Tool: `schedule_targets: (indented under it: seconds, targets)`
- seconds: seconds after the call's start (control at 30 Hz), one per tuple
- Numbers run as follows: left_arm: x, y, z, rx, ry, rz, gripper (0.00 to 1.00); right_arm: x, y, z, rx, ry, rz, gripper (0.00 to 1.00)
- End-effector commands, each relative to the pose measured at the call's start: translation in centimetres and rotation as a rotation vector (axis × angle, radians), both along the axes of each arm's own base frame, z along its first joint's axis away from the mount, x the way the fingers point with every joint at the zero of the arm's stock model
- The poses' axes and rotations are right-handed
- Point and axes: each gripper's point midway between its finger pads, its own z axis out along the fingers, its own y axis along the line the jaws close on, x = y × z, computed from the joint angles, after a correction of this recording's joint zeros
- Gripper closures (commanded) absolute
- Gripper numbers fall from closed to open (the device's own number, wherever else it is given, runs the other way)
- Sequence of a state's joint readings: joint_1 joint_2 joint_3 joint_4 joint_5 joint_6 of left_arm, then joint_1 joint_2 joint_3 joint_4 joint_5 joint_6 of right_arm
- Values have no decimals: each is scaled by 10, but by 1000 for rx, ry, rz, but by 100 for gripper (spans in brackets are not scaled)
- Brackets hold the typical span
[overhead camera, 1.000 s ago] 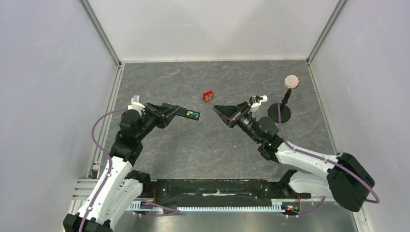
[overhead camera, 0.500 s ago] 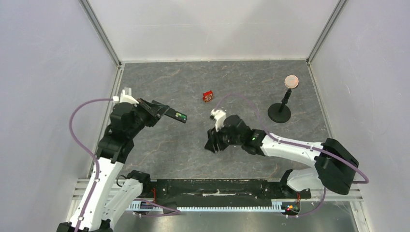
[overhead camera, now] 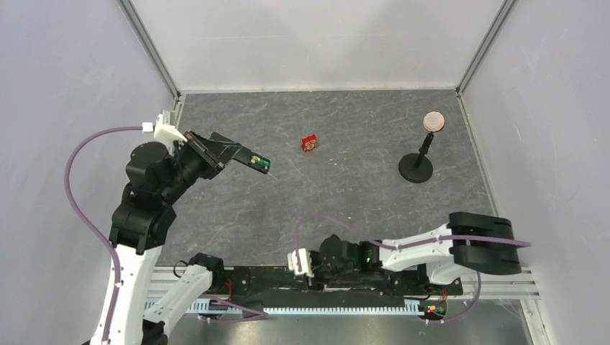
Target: Load the batteries into the remote control
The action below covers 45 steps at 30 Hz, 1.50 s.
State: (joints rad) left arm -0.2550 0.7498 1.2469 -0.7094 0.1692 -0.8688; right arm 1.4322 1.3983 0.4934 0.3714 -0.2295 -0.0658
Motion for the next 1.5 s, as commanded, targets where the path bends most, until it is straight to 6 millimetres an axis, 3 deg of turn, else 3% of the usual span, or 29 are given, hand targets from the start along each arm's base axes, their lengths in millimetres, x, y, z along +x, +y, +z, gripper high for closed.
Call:
schedule_targets:
  seconds: [0.0, 0.23, 0.27, 0.3, 0.47, 0.73, 0.93, 1.23, 1.47]
  targets:
    - [-6, -11, 14, 43, -39, -98, 98, -18, 43, 29, 207, -160, 86, 39]
    - [-12, -10, 14, 69, -62, -115, 98, -53, 77, 19, 243, -197, 172, 36]
    - [-9, -2, 15, 81, -65, -66, 98, -57, 81, 21, 260, -193, 176, 36]
    - [-16, -10, 17, 73, -68, -119, 98, -59, 85, 22, 275, -188, 175, 36]
    - [-23, -6, 20, 105, -72, -122, 98, -65, 104, 21, 307, -166, 177, 36]
    - [-30, -5, 21, 112, -76, -131, 98, -81, 121, 12, 317, -117, 236, 36]
    - [-29, -4, 20, 123, -77, -130, 98, -93, 122, 5, 300, -90, 271, 36]
    - [-28, -3, 16, 140, -73, -128, 98, -82, 135, -17, 216, -71, 159, 38]
    - [-26, -3, 13, 147, -66, -124, 98, -62, 142, -32, 147, -121, 92, 54]
